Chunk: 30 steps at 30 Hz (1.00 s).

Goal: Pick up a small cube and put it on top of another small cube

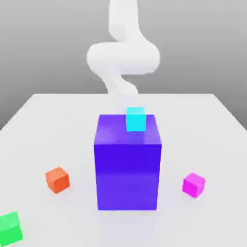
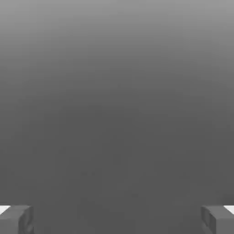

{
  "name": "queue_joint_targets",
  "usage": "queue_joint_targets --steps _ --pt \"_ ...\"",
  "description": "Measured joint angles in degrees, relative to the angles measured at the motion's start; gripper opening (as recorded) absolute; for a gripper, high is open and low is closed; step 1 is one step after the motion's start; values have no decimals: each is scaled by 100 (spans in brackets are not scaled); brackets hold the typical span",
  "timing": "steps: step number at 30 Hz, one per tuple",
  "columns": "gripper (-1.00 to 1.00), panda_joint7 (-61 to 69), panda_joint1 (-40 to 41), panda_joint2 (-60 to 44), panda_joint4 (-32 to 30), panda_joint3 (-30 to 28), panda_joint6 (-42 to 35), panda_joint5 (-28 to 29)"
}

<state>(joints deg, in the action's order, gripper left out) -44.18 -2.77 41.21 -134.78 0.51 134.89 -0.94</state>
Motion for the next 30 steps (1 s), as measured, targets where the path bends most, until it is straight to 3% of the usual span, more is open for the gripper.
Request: queue_joint_targets --steps 15,20,27,28,30 --pt "0 936 -1548 -3202 -1975 906 2135 -362" --pt "0 745 -1979 -4254 -2578 1163 2842 199" --pt "0 111 -2675 -5715 -2412 297 3986 1097" --pt "-100 89 -2741 -5823 -2391 226 4075 1123" --pt "-100 87 -2741 -5823 -2391 226 4075 1124"
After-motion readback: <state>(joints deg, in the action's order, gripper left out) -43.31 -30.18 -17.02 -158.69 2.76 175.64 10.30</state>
